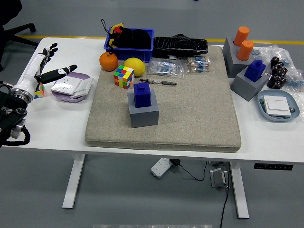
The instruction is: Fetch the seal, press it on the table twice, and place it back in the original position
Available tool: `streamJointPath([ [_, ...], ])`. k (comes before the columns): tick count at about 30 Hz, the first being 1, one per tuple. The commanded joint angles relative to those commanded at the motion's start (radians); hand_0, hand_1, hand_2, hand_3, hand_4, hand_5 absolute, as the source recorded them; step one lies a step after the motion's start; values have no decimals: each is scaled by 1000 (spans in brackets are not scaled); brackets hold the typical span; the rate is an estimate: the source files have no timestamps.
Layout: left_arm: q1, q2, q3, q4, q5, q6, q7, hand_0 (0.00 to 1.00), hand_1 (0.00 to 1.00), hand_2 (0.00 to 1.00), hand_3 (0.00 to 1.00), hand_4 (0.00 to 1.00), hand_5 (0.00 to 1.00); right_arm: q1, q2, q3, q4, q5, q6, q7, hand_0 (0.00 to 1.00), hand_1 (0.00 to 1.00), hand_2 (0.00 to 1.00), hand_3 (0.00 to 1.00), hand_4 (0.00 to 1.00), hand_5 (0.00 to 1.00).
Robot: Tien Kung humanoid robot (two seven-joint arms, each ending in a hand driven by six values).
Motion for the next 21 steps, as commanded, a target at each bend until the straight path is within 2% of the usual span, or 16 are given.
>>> streamJointPath([
  [21, -2, 1, 2, 0, 0, -1, 3, 971, 982, 966, 966, 985, 403, 0, 1, 1, -1, 0, 0, 0, 864, 780, 736, 743, 798, 567],
])
